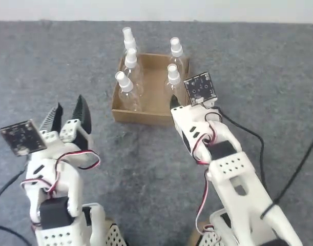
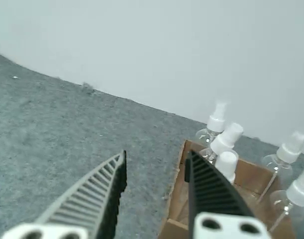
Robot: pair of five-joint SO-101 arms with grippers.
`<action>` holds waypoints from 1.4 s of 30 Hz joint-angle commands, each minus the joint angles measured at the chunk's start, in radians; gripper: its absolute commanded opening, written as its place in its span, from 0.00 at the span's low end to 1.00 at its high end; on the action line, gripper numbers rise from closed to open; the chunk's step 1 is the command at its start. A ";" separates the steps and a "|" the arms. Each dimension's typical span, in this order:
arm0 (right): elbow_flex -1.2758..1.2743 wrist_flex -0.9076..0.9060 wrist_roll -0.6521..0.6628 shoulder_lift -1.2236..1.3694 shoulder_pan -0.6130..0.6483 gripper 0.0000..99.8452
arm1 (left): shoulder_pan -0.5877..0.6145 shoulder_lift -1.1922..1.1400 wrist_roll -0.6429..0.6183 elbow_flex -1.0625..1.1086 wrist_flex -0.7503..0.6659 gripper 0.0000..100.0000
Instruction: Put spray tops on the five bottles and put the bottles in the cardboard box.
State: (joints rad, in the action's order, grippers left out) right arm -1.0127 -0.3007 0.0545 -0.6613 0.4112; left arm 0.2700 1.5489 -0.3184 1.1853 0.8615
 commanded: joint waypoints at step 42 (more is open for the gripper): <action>0.005 -0.806 0.005 -0.868 -0.013 0.01 | 0.021 0.017 0.089 0.205 -0.003 0.01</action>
State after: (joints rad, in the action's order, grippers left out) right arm -1.0127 -1.0587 0.0545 -1.4837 0.4097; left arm 0.2931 1.5535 -0.2386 1.4032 0.8646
